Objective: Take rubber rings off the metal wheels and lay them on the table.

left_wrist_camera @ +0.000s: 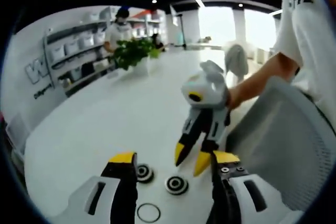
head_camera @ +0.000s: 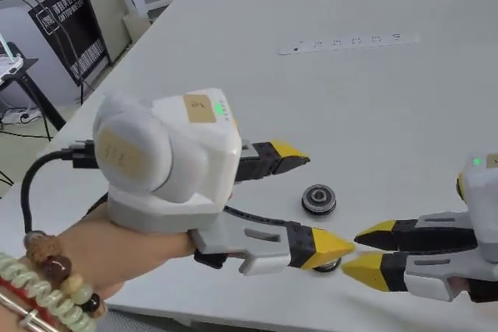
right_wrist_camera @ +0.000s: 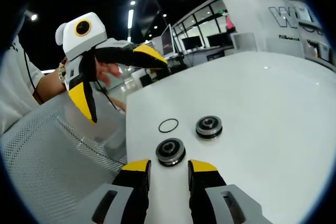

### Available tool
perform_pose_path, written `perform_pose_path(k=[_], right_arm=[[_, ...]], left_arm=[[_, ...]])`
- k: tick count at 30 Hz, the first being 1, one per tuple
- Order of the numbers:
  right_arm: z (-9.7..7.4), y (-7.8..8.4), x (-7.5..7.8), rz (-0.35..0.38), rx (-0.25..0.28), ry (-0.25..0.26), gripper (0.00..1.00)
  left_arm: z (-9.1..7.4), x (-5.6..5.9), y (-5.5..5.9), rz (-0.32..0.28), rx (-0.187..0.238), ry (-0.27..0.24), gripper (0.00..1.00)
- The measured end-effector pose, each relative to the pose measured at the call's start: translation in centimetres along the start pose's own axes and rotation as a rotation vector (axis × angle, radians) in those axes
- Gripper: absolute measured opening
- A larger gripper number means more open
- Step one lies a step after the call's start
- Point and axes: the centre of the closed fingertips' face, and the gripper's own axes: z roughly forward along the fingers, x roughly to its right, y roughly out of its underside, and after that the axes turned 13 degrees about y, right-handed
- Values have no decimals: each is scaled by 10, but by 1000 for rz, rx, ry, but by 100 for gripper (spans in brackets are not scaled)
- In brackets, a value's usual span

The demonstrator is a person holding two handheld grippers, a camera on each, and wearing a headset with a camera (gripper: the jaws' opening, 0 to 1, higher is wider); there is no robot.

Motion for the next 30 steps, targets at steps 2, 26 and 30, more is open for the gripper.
perform_pose_path(k=[2,26,30], right_arm=[[2,1,1,3,0,-5,26],[21,8,0,-97,12,-11,19],[22,9,-1,-137,17,-1,19]], left_arm=[[7,-3,8,-13,-18,4,54],[39,-3,64,-116,-102,44,27],[41,-3,74,-110,-132,44,21]])
